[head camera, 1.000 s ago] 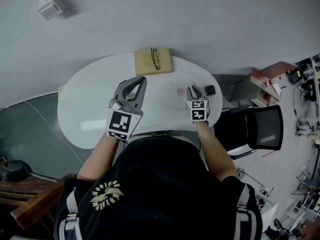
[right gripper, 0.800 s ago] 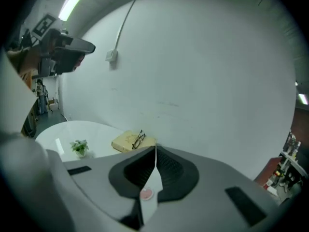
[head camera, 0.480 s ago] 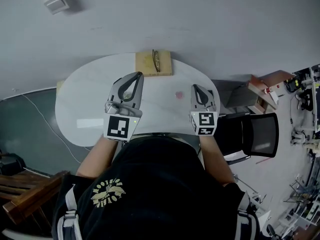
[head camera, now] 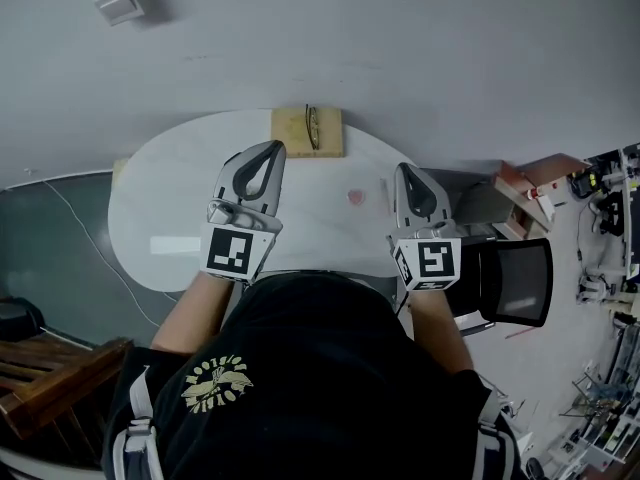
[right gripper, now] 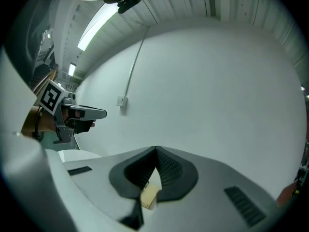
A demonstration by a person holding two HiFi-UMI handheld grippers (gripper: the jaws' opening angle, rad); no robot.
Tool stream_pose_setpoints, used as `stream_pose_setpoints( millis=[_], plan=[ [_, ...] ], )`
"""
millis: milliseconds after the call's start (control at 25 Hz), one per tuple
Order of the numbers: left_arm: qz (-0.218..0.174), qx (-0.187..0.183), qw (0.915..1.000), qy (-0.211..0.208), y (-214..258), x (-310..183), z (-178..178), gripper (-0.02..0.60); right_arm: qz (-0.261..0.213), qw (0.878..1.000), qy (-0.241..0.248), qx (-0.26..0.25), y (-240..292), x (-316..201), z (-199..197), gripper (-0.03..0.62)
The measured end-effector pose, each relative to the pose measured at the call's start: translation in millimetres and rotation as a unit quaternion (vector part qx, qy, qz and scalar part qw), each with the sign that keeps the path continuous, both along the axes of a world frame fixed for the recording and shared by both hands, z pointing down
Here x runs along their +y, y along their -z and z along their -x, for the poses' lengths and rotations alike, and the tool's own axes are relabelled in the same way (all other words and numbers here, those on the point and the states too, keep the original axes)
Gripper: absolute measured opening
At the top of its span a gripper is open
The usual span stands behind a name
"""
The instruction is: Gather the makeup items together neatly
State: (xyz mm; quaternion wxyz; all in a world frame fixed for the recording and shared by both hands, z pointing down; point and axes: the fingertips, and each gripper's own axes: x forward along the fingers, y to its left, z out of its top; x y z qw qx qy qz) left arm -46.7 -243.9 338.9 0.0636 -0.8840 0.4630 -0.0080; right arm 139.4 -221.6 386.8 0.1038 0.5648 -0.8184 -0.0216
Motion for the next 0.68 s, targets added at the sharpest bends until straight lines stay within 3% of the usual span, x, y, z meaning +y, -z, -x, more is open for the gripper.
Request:
stream_pose_setpoints(
  millis=[680],
  plan=[
    [0.012,-0.003,0.9998,0.018,-9,-25,-33,0.023,0.027,0.998,0.034,-0.043,-18,-30,-22,0.026]
  ],
)
